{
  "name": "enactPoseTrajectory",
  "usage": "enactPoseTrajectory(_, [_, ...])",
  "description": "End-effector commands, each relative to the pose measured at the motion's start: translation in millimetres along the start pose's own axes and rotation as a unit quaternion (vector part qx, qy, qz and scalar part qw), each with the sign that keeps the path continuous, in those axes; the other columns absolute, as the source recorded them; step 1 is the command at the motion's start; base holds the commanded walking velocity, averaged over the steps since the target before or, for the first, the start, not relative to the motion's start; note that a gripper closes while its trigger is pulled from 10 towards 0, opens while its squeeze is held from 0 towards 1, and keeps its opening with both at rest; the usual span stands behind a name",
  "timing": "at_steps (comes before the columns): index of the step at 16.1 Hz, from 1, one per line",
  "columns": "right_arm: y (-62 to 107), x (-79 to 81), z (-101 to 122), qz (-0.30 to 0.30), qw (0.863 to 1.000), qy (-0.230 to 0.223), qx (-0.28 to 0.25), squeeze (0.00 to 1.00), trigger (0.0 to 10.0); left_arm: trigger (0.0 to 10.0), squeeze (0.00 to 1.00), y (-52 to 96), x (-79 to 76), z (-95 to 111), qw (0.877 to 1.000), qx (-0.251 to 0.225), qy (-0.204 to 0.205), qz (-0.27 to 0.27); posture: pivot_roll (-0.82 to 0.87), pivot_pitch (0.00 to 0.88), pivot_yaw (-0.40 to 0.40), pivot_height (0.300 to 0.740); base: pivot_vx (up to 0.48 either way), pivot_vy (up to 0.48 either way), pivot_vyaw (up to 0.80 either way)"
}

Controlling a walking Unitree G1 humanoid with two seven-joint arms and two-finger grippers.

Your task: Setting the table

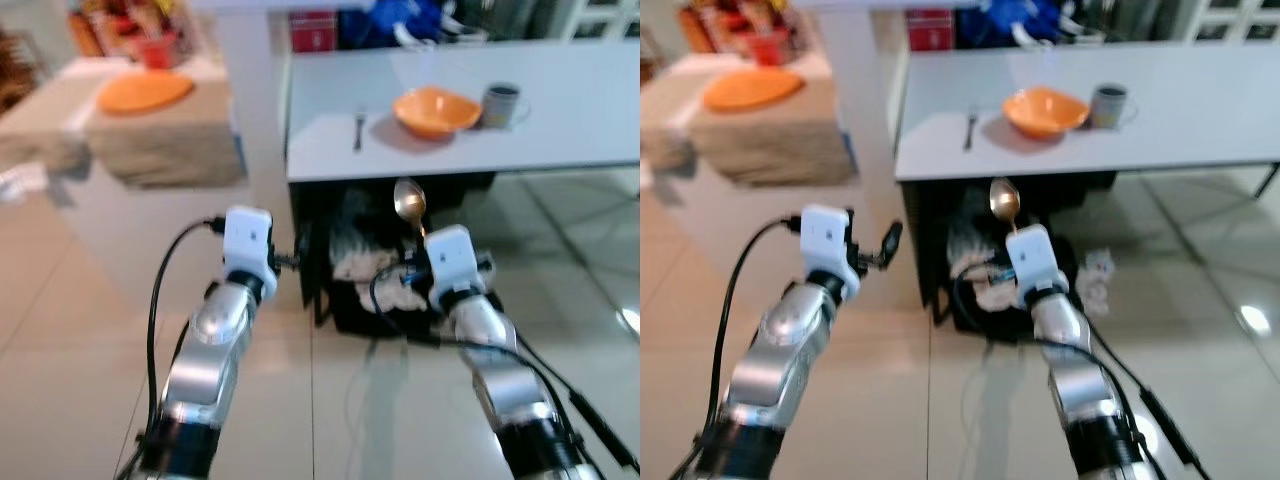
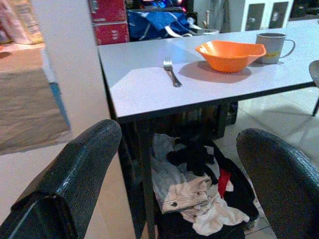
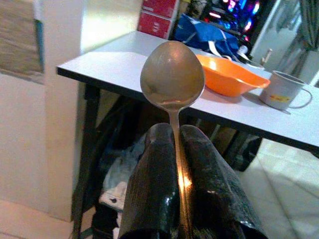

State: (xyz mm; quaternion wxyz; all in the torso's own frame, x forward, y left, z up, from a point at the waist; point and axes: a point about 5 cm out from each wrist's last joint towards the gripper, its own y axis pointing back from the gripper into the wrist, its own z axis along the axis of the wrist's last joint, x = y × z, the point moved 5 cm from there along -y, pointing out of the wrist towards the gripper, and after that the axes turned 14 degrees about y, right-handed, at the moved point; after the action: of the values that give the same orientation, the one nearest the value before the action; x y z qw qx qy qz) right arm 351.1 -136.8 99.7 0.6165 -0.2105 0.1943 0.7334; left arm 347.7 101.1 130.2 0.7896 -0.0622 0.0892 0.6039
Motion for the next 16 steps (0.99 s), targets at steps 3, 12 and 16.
enactPoseTrajectory(3, [-1.8,2.6,0.0,0.001,1.000,-0.010,0.004,0.00,0.0,10.0,0.00,1.8,2.0,-0.6,1.000,0.004,-0.005,-0.001,-0.10,0.000,0.070,0.736,0.461,0.000,0.00])
enactPoseTrajectory(12, [-5.1,4.7,6.3,0.003,1.000,0.004,-0.014,0.00,0.0,10.0,0.00,2.2,2.1,-0.3,1.000,0.007,-0.011,-0.003,-0.10,0.000,0.072,0.736,0.463,0.000,-0.18])
enactPoseTrajectory(16, [-5.1,5.3,5.3,0.002,1.000,0.006,-0.013,0.00,0.0,10.0,0.00,1.3,2.5,0.6,1.000,0.008,-0.011,-0.003,-0.10,0.000,0.076,0.736,0.461,0.000,0.00])
